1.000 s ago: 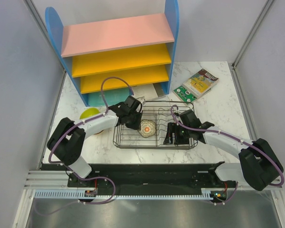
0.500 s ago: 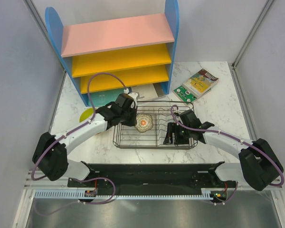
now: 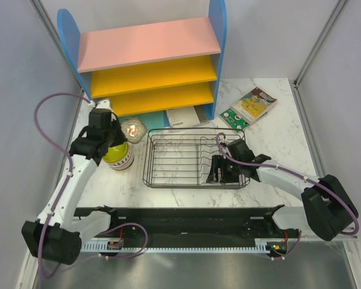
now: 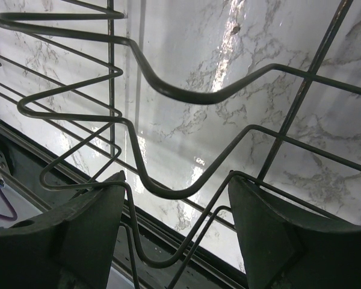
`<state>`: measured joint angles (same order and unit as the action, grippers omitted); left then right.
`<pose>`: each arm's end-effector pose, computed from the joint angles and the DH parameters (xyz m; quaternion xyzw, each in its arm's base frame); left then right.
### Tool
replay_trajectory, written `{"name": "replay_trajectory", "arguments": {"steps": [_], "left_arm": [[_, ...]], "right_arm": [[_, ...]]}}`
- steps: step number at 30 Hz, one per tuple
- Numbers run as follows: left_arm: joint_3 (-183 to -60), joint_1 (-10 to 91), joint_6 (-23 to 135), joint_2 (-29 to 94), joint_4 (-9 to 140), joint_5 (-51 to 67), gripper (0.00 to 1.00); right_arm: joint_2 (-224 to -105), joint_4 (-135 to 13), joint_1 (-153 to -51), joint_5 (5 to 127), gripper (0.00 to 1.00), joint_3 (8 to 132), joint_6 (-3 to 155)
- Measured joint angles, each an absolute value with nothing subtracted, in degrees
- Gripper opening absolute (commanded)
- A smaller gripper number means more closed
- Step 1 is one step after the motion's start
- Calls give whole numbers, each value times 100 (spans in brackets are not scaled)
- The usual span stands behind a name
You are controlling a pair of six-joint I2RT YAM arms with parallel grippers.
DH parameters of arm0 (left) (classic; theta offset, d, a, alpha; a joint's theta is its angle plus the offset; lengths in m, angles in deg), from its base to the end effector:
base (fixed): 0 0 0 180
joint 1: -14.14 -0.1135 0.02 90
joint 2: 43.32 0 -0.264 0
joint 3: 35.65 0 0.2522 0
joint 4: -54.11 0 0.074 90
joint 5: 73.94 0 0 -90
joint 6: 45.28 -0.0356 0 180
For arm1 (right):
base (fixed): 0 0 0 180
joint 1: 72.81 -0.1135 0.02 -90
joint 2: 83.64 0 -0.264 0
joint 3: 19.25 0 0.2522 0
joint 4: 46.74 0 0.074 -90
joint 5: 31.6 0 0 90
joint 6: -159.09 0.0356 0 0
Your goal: Unload the bowls from the dish rack
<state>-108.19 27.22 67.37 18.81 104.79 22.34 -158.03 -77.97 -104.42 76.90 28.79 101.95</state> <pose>0.2231 -0.0478 0.3217 -0.0985 0.9009 -0.0815 0.4149 0.1923 0.1316 0.1649 -0.0345 0.9482 0.2775 0.1507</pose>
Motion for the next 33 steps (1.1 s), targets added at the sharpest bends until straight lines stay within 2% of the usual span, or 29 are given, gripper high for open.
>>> {"name": "replay_trajectory", "arguments": {"steps": [5,17,33], "left_arm": [[-10778,2016,6735,1330,10704,2442,2],[-10395,1159,6796,1374,11365,2477,2],[-10382,1057,6792,1177,11579,2144,2]], "right_arm": [[-15818,-7717,-10440,7721,77,2860,10219],[-15818,-7671,-10431,7749,77,2827,10239],[-15818,-7515,-10418,7806,77,2753,10324]]}}
